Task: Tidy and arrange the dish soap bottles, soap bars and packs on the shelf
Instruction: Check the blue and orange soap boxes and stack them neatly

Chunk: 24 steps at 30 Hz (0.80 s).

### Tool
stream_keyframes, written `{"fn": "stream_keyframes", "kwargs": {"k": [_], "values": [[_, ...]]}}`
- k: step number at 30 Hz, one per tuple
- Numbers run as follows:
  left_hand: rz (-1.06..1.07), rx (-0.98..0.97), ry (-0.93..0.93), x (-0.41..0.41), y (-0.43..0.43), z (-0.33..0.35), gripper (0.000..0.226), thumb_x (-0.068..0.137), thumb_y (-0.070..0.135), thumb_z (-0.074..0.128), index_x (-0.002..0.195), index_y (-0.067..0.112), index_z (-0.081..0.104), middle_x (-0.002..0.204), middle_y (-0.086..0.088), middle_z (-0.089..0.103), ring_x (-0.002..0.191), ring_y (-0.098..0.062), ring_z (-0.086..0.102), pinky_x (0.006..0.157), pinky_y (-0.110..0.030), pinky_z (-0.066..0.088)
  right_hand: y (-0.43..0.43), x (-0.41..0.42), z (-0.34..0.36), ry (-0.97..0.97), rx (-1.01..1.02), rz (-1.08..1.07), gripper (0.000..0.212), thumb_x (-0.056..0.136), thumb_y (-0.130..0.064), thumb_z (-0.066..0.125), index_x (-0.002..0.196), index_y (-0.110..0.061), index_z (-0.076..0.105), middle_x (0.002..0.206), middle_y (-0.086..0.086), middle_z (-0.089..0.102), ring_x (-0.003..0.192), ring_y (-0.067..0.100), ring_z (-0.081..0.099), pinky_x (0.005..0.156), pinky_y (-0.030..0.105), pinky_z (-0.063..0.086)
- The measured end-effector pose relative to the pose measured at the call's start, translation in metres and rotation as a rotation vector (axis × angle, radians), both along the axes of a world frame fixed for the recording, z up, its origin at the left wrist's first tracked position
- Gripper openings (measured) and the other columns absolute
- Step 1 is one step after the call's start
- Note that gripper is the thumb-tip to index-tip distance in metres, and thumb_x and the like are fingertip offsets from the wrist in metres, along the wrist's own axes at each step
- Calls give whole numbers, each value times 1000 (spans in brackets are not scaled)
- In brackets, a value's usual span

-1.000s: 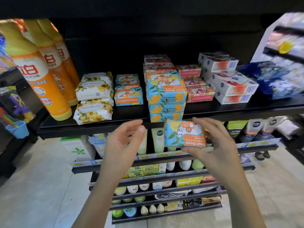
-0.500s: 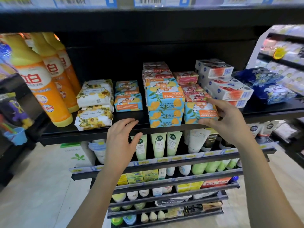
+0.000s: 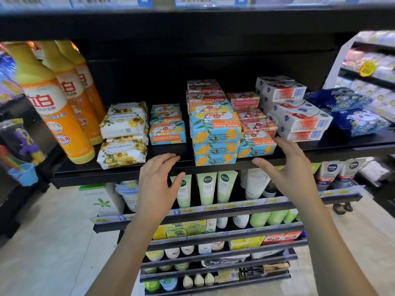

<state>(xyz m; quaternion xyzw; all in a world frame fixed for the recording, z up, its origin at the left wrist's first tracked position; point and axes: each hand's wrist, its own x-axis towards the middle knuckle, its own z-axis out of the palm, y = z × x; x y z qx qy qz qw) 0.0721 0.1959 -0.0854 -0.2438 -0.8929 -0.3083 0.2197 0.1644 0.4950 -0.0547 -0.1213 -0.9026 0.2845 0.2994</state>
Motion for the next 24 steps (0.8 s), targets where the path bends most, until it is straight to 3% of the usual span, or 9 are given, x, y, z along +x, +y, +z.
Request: {"fn": "stream_keyframes", "kwargs": {"k": [3,6,9,14,20,24], "values": [[3,16,-21,2,2,5,39,94,26,73,131,15,69,133,1,64,129,-20,52,112,-23,20,0,1,-16,21,84,-50,75,81,-60,67,131,-3,65,136,13,62,131,30,51,118,50,36],[1,42,-47,4,5,17,37,96,28,70,131,15,68,133,1,62,129,-19,50,109,-29,29,1,-3,-26,49,100,-97,79,82,-63,61,128,1,67,131,15,64,128,33,53,111,59,41],[-2,11,2,-2,7,37,41,97,28,69,134,12,66,135,0,61,128,-18,49,106,-26,34,-1,-5,-26,64,73,-107,76,80,-58,68,128,1,67,132,17,64,130,34,53,111,58,42],[21,-158,61,-39,15,68,51,94,23,72,140,5,59,142,-12,59,132,-32,51,109,-43,43,0,-5,-26,56,33,-126,69,79,-44,83,129,1,66,134,16,63,132,35,52,112,53,43],[70,-380,38,-58,25,69,45,91,23,73,130,4,61,127,-14,63,118,-38,58,88,-49,54,-1,-5,-27,84,24,-122,68,78,-41,84,128,1,66,133,16,63,131,34,52,112,49,43],[67,-372,42,-60,22,68,46,88,15,75,130,3,63,129,-16,64,117,-41,58,96,-52,51,-1,-4,-28,88,13,-119,68,78,-41,84,129,0,66,134,15,63,132,32,51,112,46,41]]}}
